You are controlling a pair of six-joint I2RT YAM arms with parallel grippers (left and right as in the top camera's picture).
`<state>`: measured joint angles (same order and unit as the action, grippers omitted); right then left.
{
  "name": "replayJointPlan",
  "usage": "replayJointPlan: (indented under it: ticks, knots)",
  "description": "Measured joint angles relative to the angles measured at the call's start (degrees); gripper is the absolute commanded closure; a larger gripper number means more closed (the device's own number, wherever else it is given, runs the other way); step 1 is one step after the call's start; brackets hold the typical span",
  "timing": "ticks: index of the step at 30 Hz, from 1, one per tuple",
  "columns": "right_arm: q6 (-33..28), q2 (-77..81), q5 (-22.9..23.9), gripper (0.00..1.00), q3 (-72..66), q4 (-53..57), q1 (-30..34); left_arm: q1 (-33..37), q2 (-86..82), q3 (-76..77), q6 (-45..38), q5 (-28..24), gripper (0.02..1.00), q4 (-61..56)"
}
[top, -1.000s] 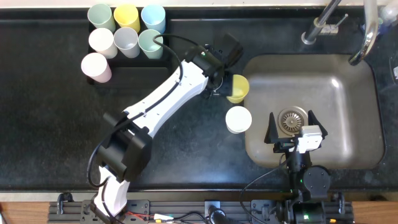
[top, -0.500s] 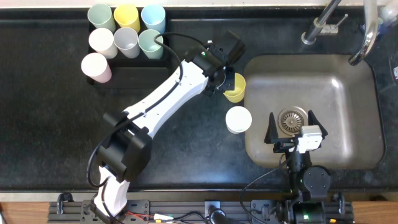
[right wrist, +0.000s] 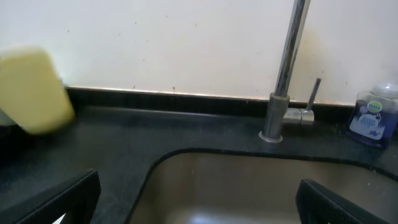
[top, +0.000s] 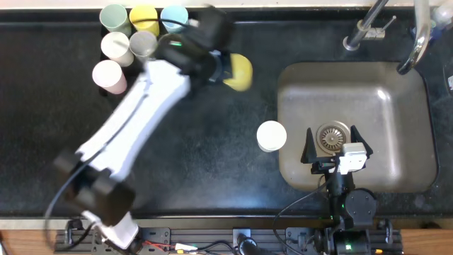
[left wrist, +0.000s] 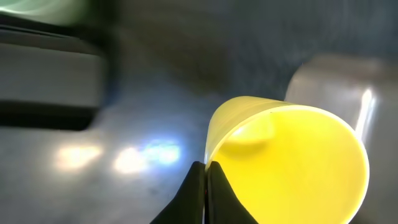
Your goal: Store Cups
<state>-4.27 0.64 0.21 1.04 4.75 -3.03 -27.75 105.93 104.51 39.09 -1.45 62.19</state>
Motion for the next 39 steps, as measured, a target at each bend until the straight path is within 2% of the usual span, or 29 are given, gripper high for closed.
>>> replayJointPlan:
  ticks: [8,13,23,31,39]
  knots:
    - [0.0,0.0,0.0,0.003,0.0,0.0,0.0,18.6,-4.0,-0.2,1.2,0.2,0.982,9.0]
    - [0.0,0.0,0.0,0.003,0.0,0.0,0.0,25.0,-4.0,-2.8,4.2,0.7,0.982,8.5]
    - [0.0,0.0,0.0,0.003,0.0,0.0,0.0,26.1,-4.0,-10.7,9.7,1.9,0.982,3.8]
    - [0.0,0.0,0.0,0.003,0.0,0.0,0.0,26.1,-3.7,-11.2,12.9,5.4,0.982,3.5]
    - [0.0,0.0,0.0,0.003,0.0,0.0,0.0,26.1,-0.9,-11.2,14.6,6.7,0.982,0.5]
